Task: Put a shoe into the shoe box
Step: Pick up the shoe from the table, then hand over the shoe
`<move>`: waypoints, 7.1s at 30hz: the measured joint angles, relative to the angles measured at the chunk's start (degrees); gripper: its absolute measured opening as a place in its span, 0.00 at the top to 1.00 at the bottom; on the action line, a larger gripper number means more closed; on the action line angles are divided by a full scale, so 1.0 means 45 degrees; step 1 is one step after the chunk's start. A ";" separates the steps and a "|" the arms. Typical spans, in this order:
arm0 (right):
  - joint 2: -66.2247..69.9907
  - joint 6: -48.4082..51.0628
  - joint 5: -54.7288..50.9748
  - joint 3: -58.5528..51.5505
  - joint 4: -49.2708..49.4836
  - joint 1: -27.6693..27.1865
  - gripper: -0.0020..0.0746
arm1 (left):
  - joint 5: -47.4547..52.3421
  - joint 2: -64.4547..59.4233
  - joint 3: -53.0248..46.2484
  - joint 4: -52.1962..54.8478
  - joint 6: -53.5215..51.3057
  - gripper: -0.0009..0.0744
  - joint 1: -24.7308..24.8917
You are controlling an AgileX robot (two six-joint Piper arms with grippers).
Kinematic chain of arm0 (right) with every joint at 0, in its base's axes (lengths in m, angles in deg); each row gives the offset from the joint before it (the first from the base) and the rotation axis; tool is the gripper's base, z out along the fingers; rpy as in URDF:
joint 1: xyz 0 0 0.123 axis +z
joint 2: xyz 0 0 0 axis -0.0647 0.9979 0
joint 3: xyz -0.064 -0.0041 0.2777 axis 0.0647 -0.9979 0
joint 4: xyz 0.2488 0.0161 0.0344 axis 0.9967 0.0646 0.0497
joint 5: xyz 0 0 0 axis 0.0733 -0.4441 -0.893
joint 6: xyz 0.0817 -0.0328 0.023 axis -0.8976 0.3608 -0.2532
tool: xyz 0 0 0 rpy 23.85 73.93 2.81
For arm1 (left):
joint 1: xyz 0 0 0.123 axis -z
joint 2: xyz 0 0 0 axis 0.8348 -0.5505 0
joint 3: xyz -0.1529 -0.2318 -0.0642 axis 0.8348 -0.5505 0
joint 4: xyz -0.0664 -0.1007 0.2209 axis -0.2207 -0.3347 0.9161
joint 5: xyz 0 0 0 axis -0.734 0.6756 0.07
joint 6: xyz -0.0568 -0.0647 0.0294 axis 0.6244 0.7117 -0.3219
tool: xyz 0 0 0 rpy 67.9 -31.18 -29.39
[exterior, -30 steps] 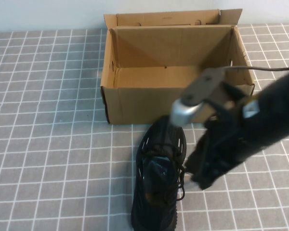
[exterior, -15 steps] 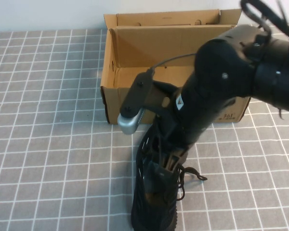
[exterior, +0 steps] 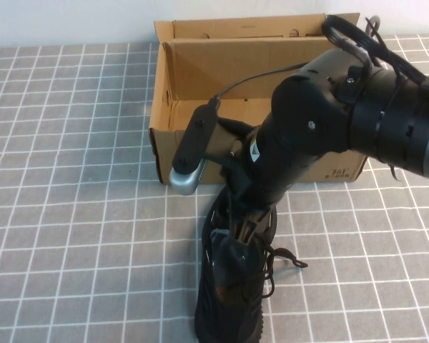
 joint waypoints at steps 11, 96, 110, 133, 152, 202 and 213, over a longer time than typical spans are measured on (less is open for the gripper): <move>0.0521 0.0000 -0.0233 0.0000 -0.0061 0.0000 0.34 | 0.0022 0.0000 0.0000 0.0000 0.0000 0.99 0.0000; -0.4390 -0.0003 -0.2404 0.0004 -0.0609 0.0058 0.98 | -0.0122 0.0000 0.0000 0.0045 0.0078 0.99 0.0000; -0.4390 -0.0132 -0.1808 0.0004 -0.0061 0.0058 0.98 | -0.4234 0.0000 0.0000 -0.2812 0.1570 0.99 0.0000; -0.2272 -0.1630 -0.2411 0.3816 -0.0370 0.0058 0.98 | 0.2581 -0.7732 0.7998 -0.7819 -0.4640 0.99 0.0000; 0.2425 -0.2641 -0.4066 0.9890 0.0258 -0.2602 0.98 | 0.2238 -1.3943 1.2029 -1.1420 -0.9988 0.99 0.2394; 0.2670 -0.4279 -0.4158 0.9926 0.1299 -0.2949 0.98 | -0.4554 -1.8446 1.3203 -0.9404 -1.0217 0.13 0.7251; 0.2670 -0.4279 -0.4250 0.9926 0.1227 -0.3025 0.98 | -0.4889 -1.8581 1.3203 -0.9456 -1.0867 0.56 0.7251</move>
